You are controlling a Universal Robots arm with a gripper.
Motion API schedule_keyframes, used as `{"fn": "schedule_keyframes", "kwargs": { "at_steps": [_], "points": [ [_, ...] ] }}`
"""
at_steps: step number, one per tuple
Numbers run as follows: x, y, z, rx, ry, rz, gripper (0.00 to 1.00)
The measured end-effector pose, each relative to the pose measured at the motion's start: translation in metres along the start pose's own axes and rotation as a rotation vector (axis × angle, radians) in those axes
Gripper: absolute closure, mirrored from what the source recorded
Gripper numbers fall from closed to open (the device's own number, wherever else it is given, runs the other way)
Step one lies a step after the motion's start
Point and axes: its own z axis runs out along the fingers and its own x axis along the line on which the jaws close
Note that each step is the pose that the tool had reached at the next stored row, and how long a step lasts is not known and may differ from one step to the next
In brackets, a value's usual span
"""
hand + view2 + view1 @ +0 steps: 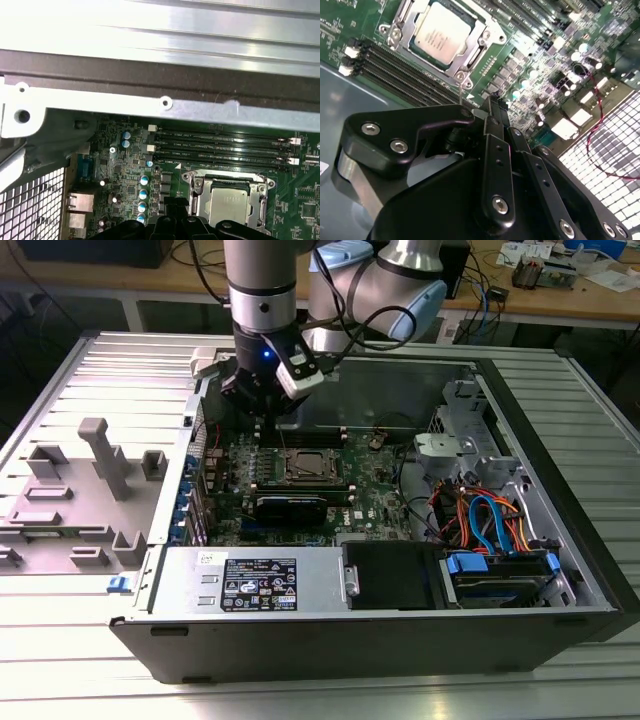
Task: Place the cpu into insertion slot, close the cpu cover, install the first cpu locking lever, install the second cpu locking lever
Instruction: 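Install the first cpu locking lever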
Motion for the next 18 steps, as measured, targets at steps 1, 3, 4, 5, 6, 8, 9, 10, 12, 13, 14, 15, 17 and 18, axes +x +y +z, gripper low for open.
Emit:
{"fn": "schedule_keyframes", "kwargs": {
  "at_steps": [1, 3, 4, 5, 6, 8, 9, 10, 12, 13, 14, 15, 17, 18],
  "points": [
    [-0.0001, 0.0013, 0.0, 0.0001, 0.0001, 0.0, 0.89],
    [-0.0005, 0.0054, -0.0001, 0.0006, 0.0001, -0.001, 0.89],
    [-0.0006, 0.0067, -0.0001, 0.0007, 0.0002, -0.001, 0.89],
    [-0.0008, 0.0083, -0.0001, 0.0007, 0.0002, -0.002, 0.89],
    [-0.0009, 0.0095, -0.0001, 0.0007, 0.0001, -0.002, 0.89],
    [-0.0011, 0.0117, -0.0001, 0.0007, 0.0001, -0.003, 0.89],
    [-0.0011, 0.0119, -0.0001, 0.001, 0.0, -0.003, 0.89],
    [-0.0014, 0.0119, -0.0001, 0.0016, 0.0, -0.003, 0.89],
    [-0.0026, 0.012, -0.0001, 0.002, 0.0001, -0.003, 0.89],
    [-0.0033, 0.012, -0.0001, 0.002, 0.0001, -0.003, 0.89],
    [-0.0043, 0.012, -0.0001, 0.0021, 0.0001, -0.003, 0.89],
    [-0.0053, 0.0121, -0.0001, 0.0022, 0.0002, -0.003, 0.89],
    [-0.0098, 0.0123, 0.0, 0.0035, 0.0002, -0.003, 0.89],
    [-0.0125, 0.0124, 0.0001, 0.0045, 0.0003, -0.003, 0.89]
  ]
}}
